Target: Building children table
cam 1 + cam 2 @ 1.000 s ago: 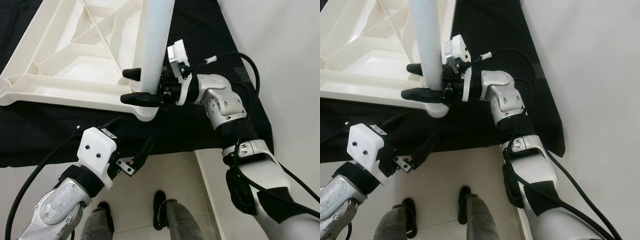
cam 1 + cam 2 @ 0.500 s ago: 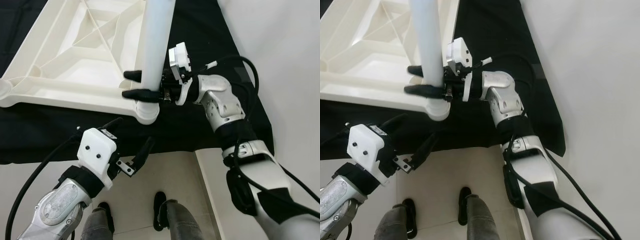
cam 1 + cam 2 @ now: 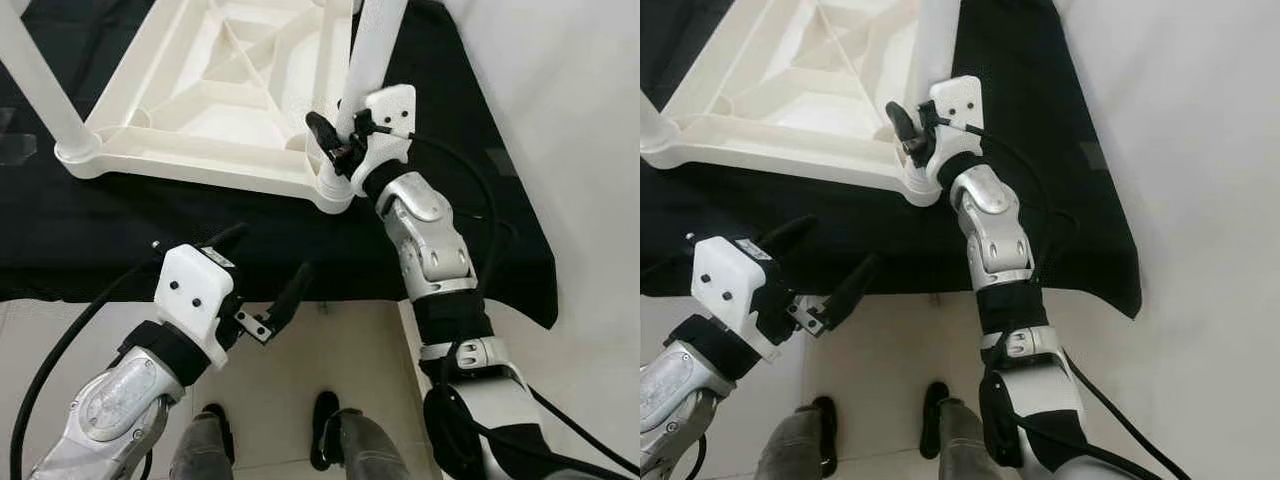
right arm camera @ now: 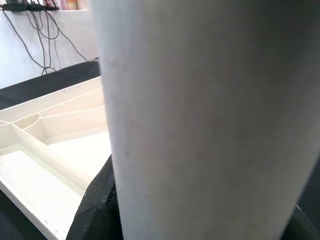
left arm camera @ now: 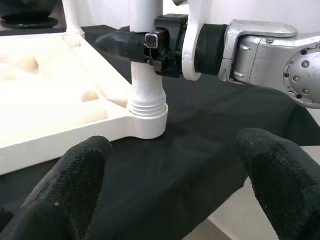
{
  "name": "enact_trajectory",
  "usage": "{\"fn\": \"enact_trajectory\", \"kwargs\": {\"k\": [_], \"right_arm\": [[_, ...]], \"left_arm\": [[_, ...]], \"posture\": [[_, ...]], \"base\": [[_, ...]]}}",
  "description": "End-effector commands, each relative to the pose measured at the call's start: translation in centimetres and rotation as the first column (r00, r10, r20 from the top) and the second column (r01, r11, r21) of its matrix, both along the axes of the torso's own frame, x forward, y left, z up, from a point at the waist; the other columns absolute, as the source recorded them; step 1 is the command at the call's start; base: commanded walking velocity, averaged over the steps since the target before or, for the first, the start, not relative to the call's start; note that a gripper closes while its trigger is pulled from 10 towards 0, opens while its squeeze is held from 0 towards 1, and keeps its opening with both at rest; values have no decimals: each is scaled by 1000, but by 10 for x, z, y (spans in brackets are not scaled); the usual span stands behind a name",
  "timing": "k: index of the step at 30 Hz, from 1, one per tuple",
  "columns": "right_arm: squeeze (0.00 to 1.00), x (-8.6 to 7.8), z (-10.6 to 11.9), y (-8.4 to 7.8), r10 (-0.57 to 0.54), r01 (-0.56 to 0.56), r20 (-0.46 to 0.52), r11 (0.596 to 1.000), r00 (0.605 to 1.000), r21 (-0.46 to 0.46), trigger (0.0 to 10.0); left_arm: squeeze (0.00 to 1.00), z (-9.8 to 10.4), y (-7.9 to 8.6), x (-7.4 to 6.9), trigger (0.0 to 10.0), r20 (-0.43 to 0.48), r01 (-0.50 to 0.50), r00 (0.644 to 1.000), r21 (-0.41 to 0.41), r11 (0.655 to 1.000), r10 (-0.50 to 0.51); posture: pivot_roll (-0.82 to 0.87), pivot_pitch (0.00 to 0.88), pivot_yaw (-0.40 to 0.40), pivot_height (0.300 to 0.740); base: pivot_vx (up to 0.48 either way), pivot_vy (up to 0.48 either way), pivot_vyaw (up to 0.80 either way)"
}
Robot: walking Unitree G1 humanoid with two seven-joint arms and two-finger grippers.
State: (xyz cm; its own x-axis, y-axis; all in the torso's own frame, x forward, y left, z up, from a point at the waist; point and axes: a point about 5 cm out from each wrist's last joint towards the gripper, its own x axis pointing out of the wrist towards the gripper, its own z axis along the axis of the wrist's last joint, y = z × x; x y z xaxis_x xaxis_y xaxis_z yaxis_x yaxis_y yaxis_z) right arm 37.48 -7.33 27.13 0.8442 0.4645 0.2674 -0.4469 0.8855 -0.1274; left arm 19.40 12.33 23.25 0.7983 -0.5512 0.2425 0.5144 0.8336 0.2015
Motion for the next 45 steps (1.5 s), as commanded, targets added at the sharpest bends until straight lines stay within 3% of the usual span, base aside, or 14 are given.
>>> {"fn": "enact_trajectory", "kwargs": {"k": [1, 2, 5, 6, 9, 10, 11, 12, 28, 29, 30, 31, 41, 45], "right_arm": [[0, 2, -35, 5, -6, -8, -158, 996, 987, -87, 0], [0, 1, -40, 11, 18, -37, -183, 995, 983, -97, 7451], [0, -1, -42, 19, 76, -96, -194, 991, 978, -98, 10000], [973, -1, -37, 20, 115, -130, -182, 989, 976, -73, 10000], [890, -2, -16, 22, 238, -245, -107, 968, 965, -58, 10000], [518, -2, -8, 20, 265, -270, -67, 960, 962, -74, 10000], [518, -2, -8, 20, 265, -270, -67, 960, 962, -74, 10000], [0, -2, 0, 17, 350, -353, -45, 933, 936, -77, 10000], [0, -5, 38, -6, 752, -719, -75, 589, 655, -370, 10000], [0, -5, 39, -5, 772, -741, -96, 556, 628, -377, 9373], [0, -5, 39, -4, 789, -757, -111, 524, 604, -391, 0], [0, -4, 38, -4, 797, -767, -122, 509, 592, -390, 0], [0, 1, 28, -16, 784, -770, -144, 527, 604, -360, 0], [0, 5, 8, -31, 657, -653, -114, 686, 746, -321, 0]], "left_arm": [[0, 0, 1, -2, 10000, -6, -3, 1000, -3, 1000, 3], [0, 1, 3, -2, 10000, -3, -9, 1000, -4, 1000, 9], [0, 2, 3, -2, 10000, 1, -9, 1000, -6, 1000, 9], [0, 2, 2, -2, 10000, 1, -6, 1000, -6, 1000, 6], [0, 0, 1, -2, 10000, -3, -1, 1000, -7, 1000, 1], [0, 0, 1, -1, 10000, -4, 0, 1000, -8, 1000, 0], [0, 0, 1, -1, 10000, -4, 0, 1000, -8, 1000, 0], [0, 1, 1, -2, 10000, -2, 0, 1000, -9, 1000, 0], [0, 2, -1, -8, 10000, -5, -10, 1000, -13, 1000, 10], [0, 1, -1, -8, 10000, -5, -12, 1000, -12, 1000, 12], [0, 1, -1, -9, 10000, -5, -14, 1000, -12, 1000, 13], [0, 1, -2, -9, 10000, -6, -14, 1000, -12, 1000, 14], [0, -2, -3, -10, 10000, -19, -9, 1000, -3, 1000, 9], [0, -3, -3, -10, 10000, -27, -3, 1000, -4, 1000, 3]], "posture": [[145, 335, -142, 740], [147, 336, -137, 740], [148, 337, -136, 740], [148, 337, -136, 740], [149, 343, -142, 740], [149, 343, -142, 740], [149, 343, -142, 740], [153, 348, -145, 740], [191, 356, -172, 740], [197, 343, -171, 740], [197, 343, -171, 740], [197, 342, -171, 740], [177, 346, -167, 740], [158, 344, -170, 740]], "base": [[0, 0, 0], [0, 0, 0], [0, 0, 0], [0, 0, 0], [0, 0, 0], [0, 0, 0], [0, 0, 0], [0, 0, 0], [0, 0, 0], [0, 0, 0], [0, 0, 0], [0, 0, 0], [0, 0, 0], [0, 0, 0]]}}
